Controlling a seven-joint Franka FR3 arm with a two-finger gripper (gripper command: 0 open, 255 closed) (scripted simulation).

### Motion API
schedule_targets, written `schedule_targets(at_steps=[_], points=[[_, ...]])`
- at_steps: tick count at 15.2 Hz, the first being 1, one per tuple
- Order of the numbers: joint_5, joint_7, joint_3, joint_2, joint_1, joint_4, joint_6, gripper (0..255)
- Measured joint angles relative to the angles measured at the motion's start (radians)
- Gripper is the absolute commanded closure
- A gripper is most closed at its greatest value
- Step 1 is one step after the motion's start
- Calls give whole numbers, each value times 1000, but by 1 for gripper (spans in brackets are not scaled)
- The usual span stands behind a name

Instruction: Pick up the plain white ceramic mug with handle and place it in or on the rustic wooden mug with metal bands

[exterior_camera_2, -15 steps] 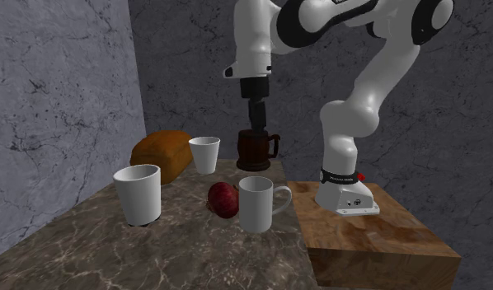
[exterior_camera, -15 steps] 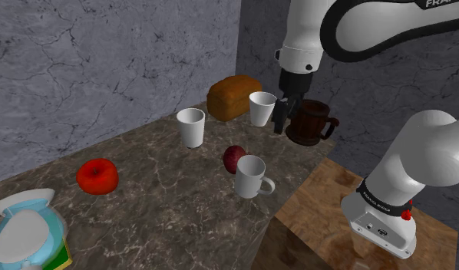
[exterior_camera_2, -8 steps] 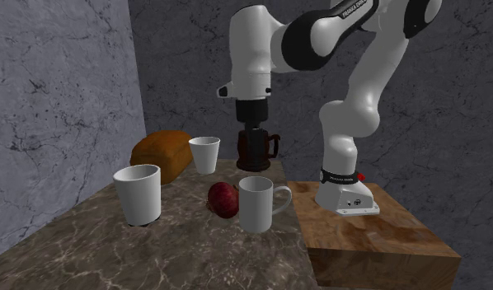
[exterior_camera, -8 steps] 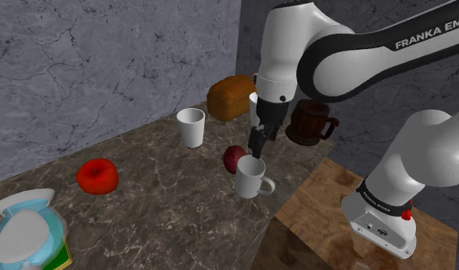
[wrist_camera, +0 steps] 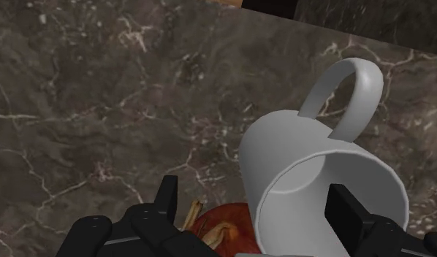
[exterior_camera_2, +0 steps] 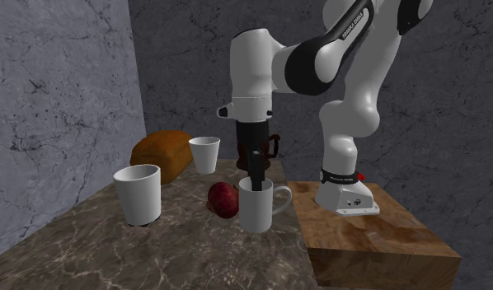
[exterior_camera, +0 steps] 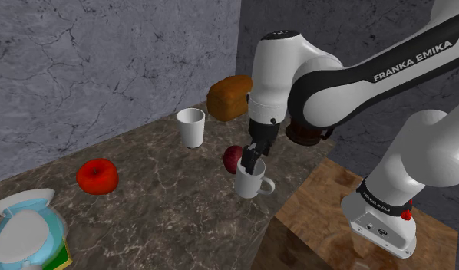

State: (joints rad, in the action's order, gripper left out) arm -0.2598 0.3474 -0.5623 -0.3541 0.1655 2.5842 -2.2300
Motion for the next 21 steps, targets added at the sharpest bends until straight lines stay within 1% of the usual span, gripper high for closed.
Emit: schedule_targets(at_steps=[2, 7, 8, 18, 21], points=[[2, 3, -6, 13, -1, 8, -20, 0], [3, 4, -7, 18, -2, 9, -27, 0], [3, 4, -7, 18, -2, 9, -27, 255], [3, 5, -7, 17, -3, 9, -27, 255], [-2, -2, 3, -7, 1, -3, 8, 255]])
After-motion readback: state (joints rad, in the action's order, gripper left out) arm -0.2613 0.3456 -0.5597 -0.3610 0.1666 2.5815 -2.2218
